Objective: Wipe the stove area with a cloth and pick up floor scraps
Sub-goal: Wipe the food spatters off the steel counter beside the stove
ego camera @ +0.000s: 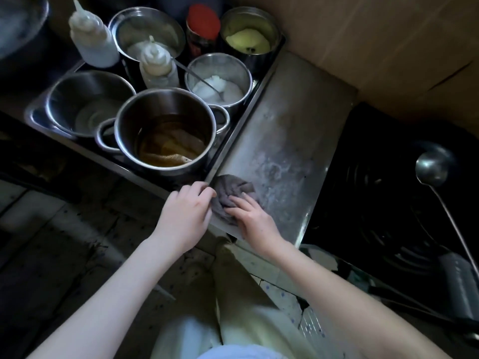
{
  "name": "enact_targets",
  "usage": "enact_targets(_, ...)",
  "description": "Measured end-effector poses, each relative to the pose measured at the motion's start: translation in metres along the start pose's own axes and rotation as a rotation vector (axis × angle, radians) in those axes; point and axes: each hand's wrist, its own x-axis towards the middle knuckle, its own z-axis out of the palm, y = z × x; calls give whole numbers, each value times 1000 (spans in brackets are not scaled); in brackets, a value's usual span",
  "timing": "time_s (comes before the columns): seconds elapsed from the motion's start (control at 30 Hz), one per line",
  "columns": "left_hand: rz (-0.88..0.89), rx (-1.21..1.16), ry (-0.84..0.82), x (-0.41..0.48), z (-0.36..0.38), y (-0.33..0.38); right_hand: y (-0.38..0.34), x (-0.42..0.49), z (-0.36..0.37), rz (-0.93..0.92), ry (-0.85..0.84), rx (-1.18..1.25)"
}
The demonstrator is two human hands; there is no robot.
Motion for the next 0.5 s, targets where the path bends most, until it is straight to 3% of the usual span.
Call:
enact_targets(0.13, 50, -1, -24, 8, 5, 3, 26, -19, -11, 92, 46, 25)
enact_targets(0.3, 99, 23, -50, 14, 9, 5, 59, -26, -26, 338, 209, 91)
enact_targets(0.5, 68, 40, -53, 11, 5, -4, 35, 7, -19, 637, 331, 134)
